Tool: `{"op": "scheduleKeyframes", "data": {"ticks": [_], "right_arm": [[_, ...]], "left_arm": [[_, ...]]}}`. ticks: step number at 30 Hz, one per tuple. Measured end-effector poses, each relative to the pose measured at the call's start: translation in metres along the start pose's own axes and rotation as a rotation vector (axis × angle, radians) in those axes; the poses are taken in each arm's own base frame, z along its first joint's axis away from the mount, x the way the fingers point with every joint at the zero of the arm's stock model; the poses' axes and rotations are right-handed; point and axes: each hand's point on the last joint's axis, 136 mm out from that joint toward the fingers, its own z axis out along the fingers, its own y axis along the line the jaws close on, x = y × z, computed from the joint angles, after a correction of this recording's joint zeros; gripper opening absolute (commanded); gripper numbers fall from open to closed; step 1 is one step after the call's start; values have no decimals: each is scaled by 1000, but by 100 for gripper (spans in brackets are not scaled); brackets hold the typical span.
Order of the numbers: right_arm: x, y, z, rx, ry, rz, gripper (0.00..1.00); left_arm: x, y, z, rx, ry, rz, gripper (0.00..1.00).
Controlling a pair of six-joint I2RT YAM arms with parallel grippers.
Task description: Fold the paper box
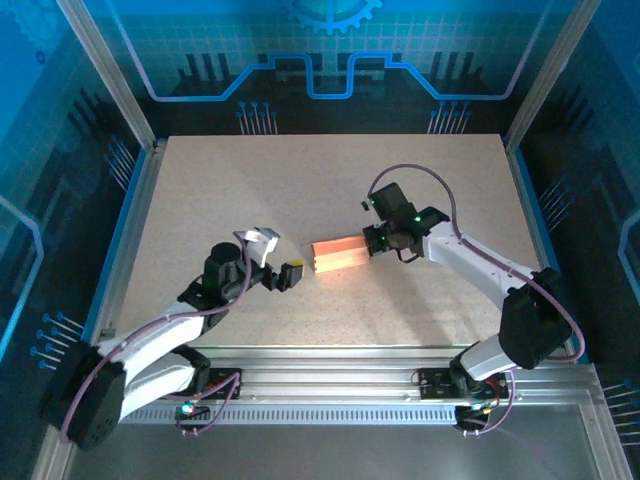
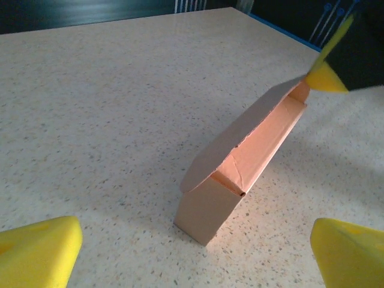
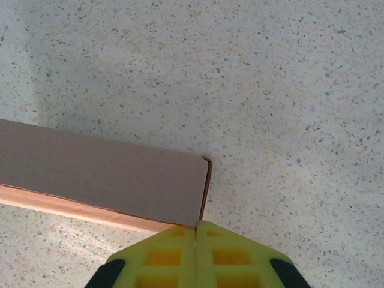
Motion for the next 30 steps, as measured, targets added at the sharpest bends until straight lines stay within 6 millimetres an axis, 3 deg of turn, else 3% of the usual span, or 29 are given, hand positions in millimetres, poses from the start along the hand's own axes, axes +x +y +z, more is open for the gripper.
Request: {"op": "scheduleKeyframes", "data": {"ticks": [7,12,15,19,24,30], "right_arm": [[1,0,0,3,14,14,0],[1,0,0,5,25,15,0],[1,0,0,5,30,17,0],[2,0,0,4,35,20,0],[1,1,0,3,37,21,0],[1,1,0,0,38,21,0]], "left_arm": [[-48,-3,-12,-61,91,-17,83],[-60,-18,1,-58,262,21,81],[-62,-27,11,-43,380,51,73],[-58,-25,28,-44,528,75,60],[-35,-23,44,-17,695,89,57],[-14,-25,46,34,821,121,53]]}}
